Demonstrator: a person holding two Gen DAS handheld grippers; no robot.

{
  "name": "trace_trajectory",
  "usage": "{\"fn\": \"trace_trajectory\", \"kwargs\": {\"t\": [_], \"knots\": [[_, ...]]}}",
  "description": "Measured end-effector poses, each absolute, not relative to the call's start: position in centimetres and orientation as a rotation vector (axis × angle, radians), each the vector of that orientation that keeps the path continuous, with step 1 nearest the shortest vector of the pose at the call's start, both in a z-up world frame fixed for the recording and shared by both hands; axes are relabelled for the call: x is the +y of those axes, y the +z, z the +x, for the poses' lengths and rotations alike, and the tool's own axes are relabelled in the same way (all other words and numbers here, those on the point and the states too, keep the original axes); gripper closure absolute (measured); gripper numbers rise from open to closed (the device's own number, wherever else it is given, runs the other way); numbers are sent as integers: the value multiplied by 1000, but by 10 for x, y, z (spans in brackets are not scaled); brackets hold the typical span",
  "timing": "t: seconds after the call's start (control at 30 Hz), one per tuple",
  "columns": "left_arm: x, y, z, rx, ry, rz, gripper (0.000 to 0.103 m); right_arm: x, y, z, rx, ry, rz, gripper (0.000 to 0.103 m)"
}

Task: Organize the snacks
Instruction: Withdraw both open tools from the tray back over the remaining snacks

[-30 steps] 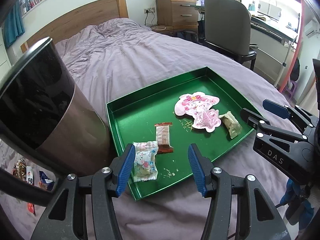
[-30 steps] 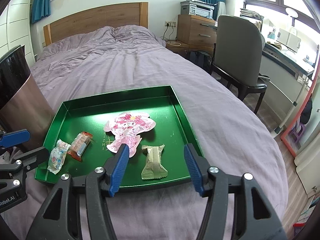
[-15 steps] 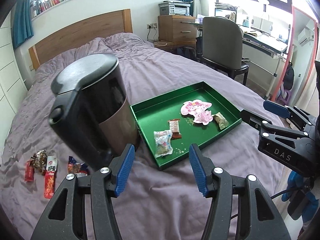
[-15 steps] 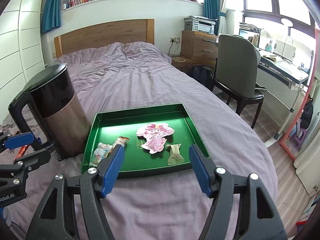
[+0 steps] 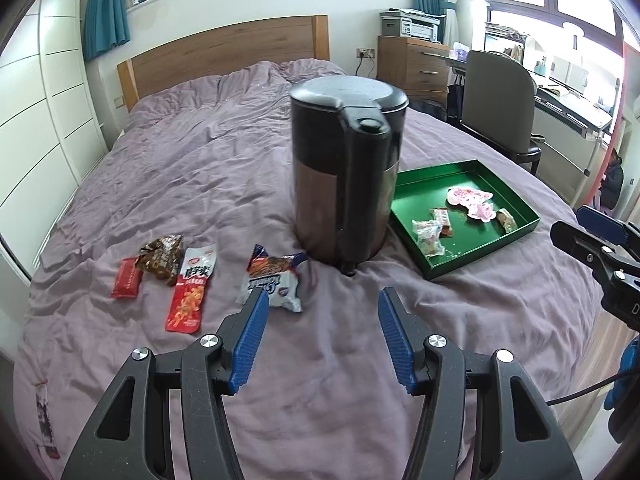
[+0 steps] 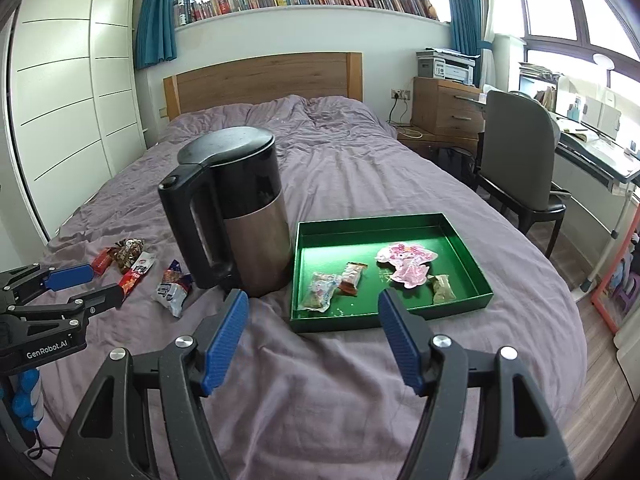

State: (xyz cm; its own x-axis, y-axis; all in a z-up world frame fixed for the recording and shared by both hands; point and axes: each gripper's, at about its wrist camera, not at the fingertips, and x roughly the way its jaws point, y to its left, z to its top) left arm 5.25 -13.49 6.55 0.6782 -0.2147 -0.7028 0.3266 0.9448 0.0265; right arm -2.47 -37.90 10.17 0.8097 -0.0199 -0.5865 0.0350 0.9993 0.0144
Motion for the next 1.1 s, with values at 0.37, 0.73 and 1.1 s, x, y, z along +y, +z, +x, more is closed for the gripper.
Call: {"fn": "trace_trajectory", "kwargs": {"t": [0.37, 0.73, 1.1], "knots": [[-34, 23, 62, 837, -154, 117, 52, -281, 79, -2, 708, 172, 15, 0], [37, -9, 100, 891, -33, 41, 51, -224, 34, 44, 810, 258, 37, 0], [33, -33, 152, 907, -102, 47, 51, -202, -7, 94, 858, 209, 113, 0]]}}
